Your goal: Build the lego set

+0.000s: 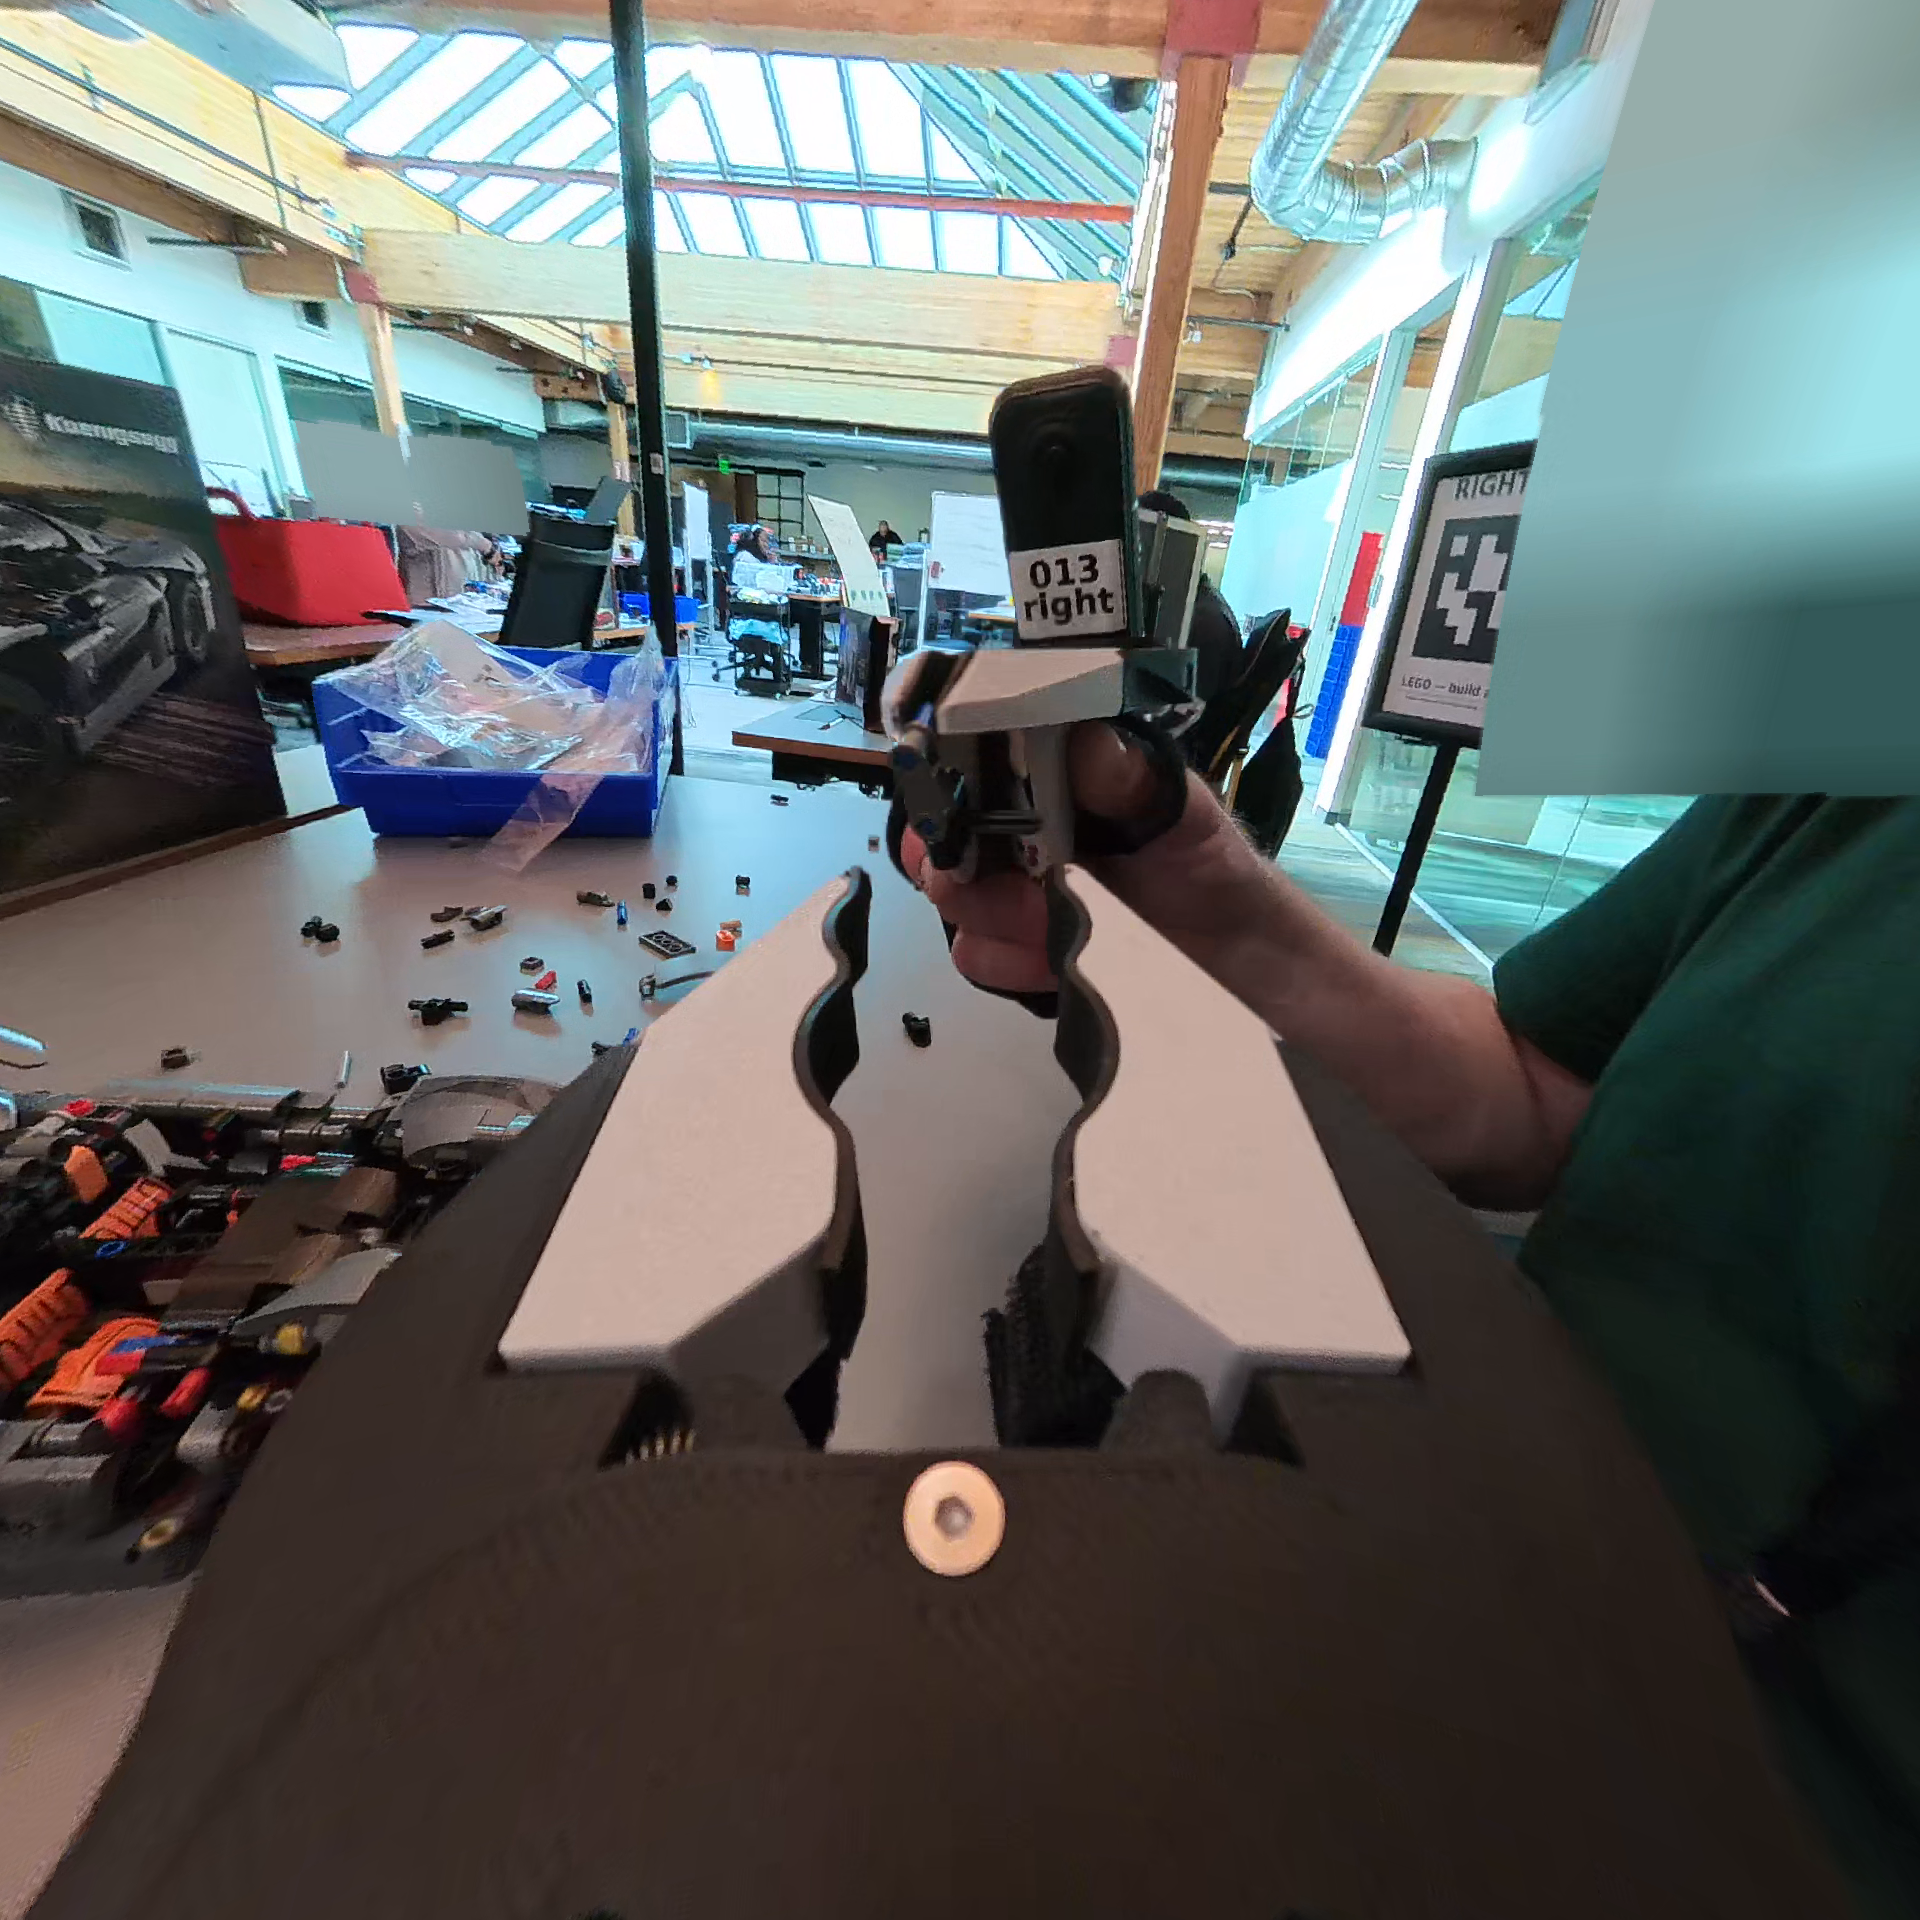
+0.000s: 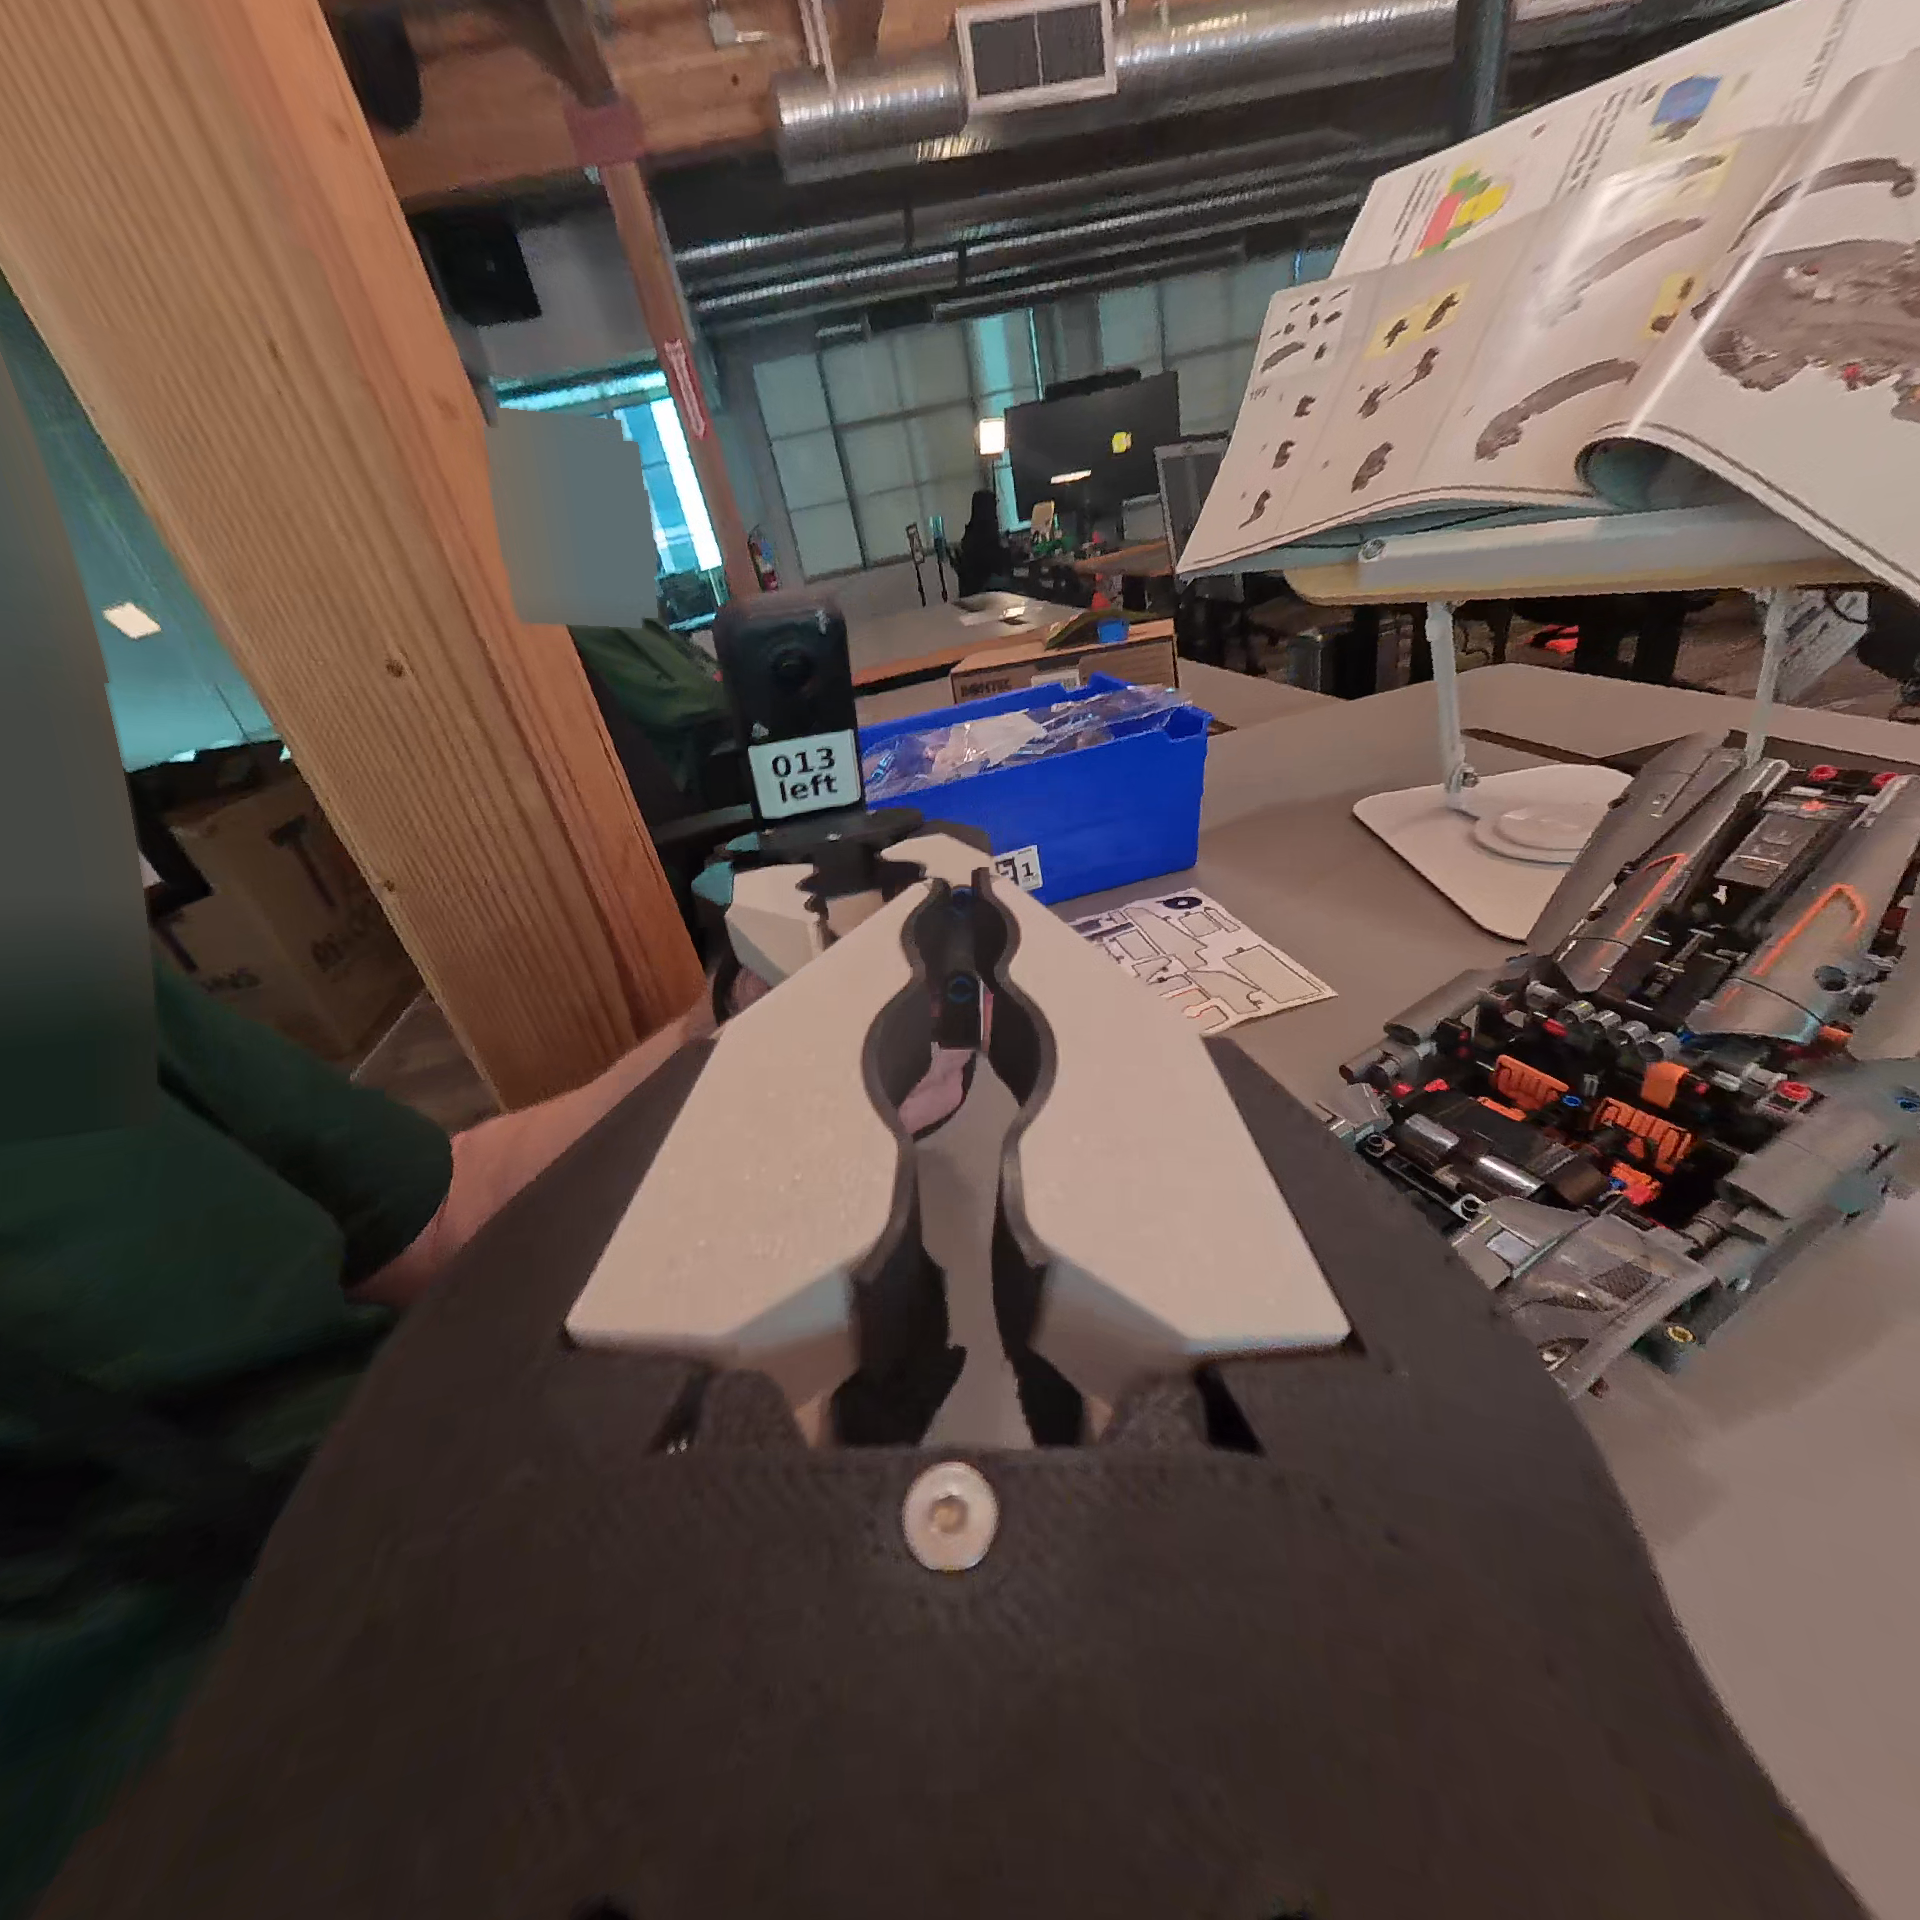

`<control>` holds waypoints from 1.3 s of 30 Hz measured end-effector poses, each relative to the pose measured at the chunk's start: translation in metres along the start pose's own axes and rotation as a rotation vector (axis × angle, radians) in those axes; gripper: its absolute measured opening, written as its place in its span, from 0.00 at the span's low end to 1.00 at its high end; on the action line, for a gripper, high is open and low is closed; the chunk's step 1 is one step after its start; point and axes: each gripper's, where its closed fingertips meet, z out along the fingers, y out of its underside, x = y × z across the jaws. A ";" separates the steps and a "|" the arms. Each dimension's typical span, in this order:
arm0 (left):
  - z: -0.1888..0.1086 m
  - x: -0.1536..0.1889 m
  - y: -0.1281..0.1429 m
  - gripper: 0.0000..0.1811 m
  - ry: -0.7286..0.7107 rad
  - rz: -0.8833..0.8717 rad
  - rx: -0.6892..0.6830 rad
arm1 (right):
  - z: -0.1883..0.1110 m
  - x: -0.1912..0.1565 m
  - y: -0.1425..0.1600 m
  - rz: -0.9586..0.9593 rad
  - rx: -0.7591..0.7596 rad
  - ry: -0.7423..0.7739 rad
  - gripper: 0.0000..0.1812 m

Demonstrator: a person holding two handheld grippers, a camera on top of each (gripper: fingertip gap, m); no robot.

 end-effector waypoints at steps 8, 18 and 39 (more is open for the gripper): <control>0.019 0.006 0.004 0.12 0.032 -0.034 0.024 | 0.002 -0.009 -0.002 0.064 0.075 -0.056 0.01; 0.026 0.023 0.018 0.03 0.115 0.012 -0.059 | -0.010 -0.022 0.009 0.059 0.019 -0.083 0.07; 0.058 0.017 0.087 0.00 0.040 0.123 -0.405 | -0.147 0.076 0.074 -0.037 -0.374 0.485 0.03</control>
